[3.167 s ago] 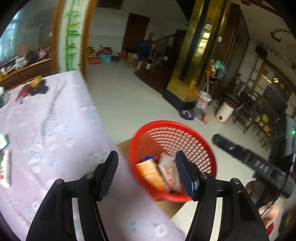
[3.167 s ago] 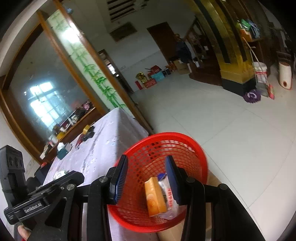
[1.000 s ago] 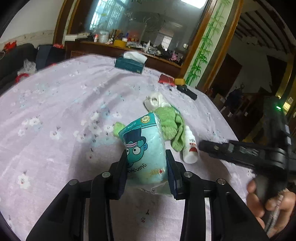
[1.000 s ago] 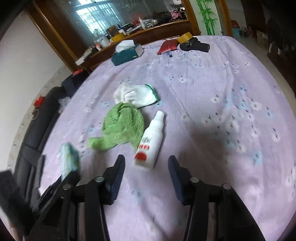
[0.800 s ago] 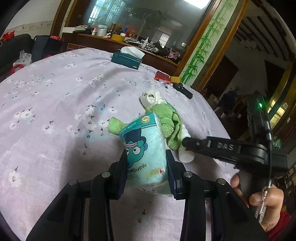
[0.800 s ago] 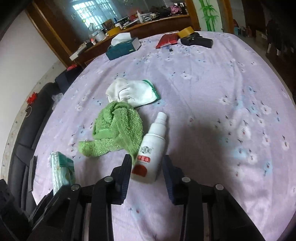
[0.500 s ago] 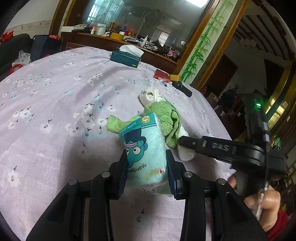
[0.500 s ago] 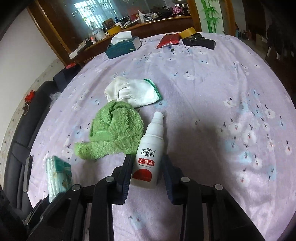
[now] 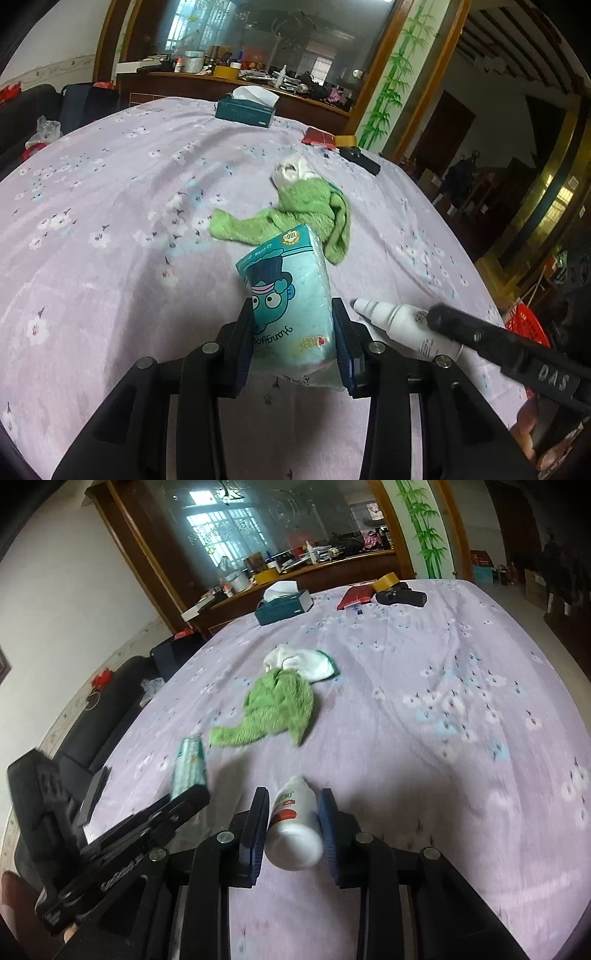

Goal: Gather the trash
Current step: 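Lift the teal tissue pack and white spray bottle up from the table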

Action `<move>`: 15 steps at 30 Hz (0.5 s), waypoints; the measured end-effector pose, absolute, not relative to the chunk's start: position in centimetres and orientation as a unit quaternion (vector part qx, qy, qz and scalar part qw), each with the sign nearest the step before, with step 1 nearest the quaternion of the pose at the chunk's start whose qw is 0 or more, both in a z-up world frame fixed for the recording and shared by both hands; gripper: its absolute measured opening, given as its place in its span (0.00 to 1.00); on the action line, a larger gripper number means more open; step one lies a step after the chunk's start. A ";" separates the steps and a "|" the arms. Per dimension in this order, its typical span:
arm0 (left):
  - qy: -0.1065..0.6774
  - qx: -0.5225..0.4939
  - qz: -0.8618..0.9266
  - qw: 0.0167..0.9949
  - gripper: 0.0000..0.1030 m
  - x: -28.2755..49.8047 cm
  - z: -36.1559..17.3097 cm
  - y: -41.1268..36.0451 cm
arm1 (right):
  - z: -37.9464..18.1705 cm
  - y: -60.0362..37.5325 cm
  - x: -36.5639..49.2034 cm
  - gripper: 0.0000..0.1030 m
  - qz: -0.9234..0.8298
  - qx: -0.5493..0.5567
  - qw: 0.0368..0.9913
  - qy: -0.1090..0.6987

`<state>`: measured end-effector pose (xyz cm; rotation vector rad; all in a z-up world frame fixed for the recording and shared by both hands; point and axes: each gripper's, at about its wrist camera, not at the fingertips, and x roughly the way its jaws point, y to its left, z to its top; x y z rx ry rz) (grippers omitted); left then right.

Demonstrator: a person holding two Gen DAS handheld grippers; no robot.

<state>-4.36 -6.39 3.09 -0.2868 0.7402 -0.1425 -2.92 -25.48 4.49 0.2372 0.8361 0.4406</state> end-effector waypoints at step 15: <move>0.361 -0.147 -0.075 0.918 0.36 -4.3 2.9 -6.2 | 2.5 -25.2 -3.4 0.30 0.209 0.024 0.863 0.460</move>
